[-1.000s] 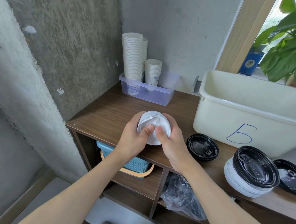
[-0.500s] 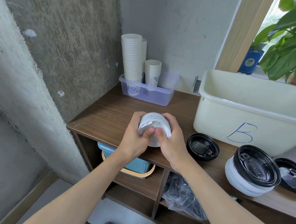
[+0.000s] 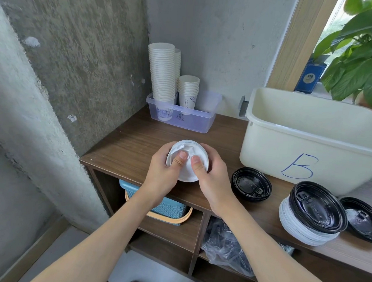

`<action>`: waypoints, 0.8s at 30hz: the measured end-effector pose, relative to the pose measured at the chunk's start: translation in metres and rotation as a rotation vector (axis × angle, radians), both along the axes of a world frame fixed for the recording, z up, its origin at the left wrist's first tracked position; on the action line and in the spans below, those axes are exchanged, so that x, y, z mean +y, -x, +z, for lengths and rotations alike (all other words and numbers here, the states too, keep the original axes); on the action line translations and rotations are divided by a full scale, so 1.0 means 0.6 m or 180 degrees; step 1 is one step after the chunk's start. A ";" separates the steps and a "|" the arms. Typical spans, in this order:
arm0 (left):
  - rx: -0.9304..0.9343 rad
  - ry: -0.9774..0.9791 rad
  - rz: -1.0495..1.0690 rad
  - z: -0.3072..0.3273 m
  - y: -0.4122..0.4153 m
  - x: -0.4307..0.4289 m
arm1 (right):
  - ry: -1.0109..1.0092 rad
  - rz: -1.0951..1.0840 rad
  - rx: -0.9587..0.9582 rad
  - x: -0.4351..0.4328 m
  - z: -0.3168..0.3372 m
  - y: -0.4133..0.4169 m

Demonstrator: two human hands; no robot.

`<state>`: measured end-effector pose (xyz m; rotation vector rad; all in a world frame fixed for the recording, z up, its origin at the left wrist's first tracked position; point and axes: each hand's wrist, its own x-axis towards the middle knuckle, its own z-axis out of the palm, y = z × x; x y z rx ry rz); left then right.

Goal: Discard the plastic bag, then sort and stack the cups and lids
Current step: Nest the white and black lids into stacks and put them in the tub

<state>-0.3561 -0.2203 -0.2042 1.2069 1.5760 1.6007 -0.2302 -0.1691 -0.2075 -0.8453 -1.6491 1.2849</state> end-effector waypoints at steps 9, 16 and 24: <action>-0.0173 0.0281 -0.0120 0.068 0.006 -0.006 | -0.0068 0.0299 -0.0274 -0.014 0.068 -0.010; 0.0035 0.0068 -0.0610 0.261 -0.030 0.027 | -0.1458 0.0496 -0.0749 0.004 0.251 -0.089; -0.0336 0.0578 -0.1184 0.366 -0.141 0.154 | -0.2405 -0.0087 -0.1757 0.118 0.351 -0.195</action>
